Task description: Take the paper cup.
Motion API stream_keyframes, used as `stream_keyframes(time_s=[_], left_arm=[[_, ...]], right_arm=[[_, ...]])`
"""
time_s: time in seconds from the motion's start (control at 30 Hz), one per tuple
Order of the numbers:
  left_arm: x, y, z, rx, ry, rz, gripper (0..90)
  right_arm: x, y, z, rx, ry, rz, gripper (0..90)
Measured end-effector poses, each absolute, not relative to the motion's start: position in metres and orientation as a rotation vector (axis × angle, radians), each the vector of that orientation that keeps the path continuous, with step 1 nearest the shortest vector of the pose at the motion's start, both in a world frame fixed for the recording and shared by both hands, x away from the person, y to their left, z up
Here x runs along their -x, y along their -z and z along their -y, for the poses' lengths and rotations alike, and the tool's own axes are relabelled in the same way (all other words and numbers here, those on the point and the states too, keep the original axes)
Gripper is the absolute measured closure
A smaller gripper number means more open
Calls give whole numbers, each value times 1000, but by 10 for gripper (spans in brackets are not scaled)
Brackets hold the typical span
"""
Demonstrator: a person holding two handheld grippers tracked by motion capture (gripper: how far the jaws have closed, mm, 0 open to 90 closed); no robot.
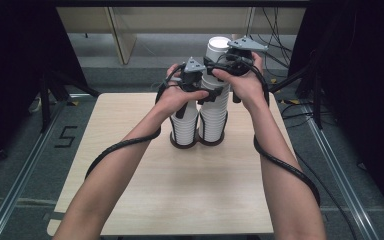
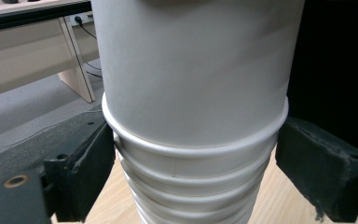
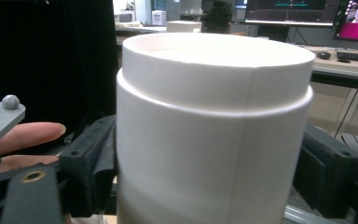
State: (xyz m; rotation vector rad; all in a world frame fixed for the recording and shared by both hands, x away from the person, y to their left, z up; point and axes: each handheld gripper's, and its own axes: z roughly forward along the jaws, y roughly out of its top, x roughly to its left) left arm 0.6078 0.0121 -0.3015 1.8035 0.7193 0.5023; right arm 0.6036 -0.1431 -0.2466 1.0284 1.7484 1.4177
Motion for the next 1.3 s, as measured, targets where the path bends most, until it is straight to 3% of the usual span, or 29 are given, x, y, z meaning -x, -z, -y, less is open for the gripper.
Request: stream_keyframes(time_s=[1.3], left_arm=[[-607,301,-14,-1820,-510,-712,130]], right_arm=[[-583,183,153,-955,-1595,-1524,218]])
